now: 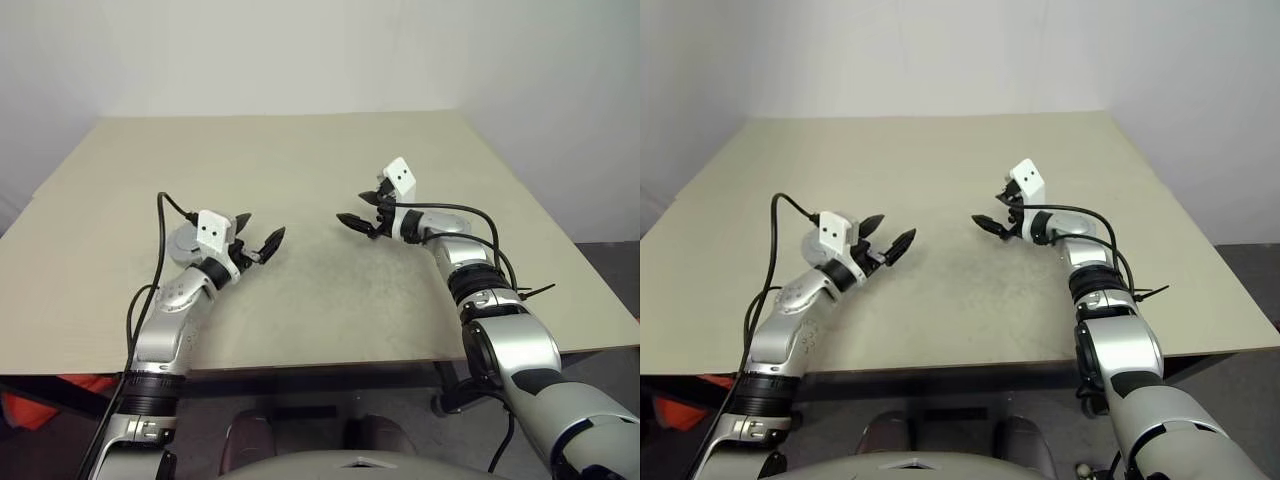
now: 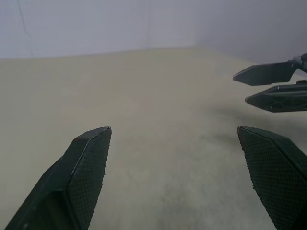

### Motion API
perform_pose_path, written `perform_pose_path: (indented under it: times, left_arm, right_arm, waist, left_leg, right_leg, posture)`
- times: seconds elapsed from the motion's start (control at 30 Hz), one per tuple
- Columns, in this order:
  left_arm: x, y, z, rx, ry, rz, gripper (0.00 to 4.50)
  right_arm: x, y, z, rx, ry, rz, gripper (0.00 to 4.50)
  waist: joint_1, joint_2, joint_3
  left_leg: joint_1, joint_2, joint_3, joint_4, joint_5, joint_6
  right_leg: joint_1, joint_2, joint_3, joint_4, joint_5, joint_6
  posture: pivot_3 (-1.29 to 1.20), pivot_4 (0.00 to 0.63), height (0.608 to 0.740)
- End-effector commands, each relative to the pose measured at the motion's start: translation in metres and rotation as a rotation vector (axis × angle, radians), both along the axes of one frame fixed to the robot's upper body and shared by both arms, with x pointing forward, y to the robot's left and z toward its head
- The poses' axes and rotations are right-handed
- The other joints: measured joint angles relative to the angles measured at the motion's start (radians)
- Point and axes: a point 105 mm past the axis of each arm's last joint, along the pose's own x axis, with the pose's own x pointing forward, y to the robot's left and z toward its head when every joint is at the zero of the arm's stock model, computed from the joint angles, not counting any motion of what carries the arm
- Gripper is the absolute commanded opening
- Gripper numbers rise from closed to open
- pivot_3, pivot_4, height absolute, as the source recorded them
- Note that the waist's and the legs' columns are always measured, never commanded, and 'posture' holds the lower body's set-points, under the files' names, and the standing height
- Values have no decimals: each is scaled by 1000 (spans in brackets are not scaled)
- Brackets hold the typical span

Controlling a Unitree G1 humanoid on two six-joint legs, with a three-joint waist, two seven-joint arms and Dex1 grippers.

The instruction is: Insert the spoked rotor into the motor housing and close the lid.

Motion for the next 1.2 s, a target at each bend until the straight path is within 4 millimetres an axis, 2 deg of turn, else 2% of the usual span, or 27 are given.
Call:
perform_pose_path:
  times: [0.03, 0.4, 0.6, 0.77, 1.2]
  left_arm:
    - [2, 1, 14, -6, -60, 6, 4438]
    - [4, -2, 12, 2, -56, 2, 4438]
    - [8, -2, 17, 5, -69, -3, 4438]
    - [9, -2, 16, -1, -64, 3, 4438]
    - [9, 0, 17, -6, -67, 14, 4438]
  right_arm:
    - [5, 1, 18, 15, -69, -8, 4395]
    - [9, 1, 19, 25, -81, -41, 4395]
    - [8, 2, 17, 27, -78, -41, 4395]
    - [9, -3, 17, 26, -78, -62, 4395]
    - [10, 2, 19, 23, -80, -50, 4395]
  waist:
    - [0, 0, 0]
    - [0, 0, 0]
    - [0, 0, 0]
    - [0, 0, 0]
    - [0, 0, 0]
  left_leg:
    - [0, 0, 0, 0, 0, 0]
    - [0, 0, 0, 0, 0, 0]
    - [0, 0, 0, 0, 0, 0]
    - [0, 0, 0, 0, 0, 0]
    - [0, 0, 0, 0, 0, 0]
  right_leg:
    - [0, 0, 0, 0, 0, 0]
    - [0, 0, 0, 0, 0, 0]
    - [0, 0, 0, 0, 0, 0]
    - [0, 0, 0, 0, 0, 0]
    - [0, 0, 0, 0, 0, 0]
  posture:
    - [0, 0, 740]
    - [0, 0, 740]
    - [0, 0, 740]
    - [0, 0, 740]
    - [0, 0, 740]
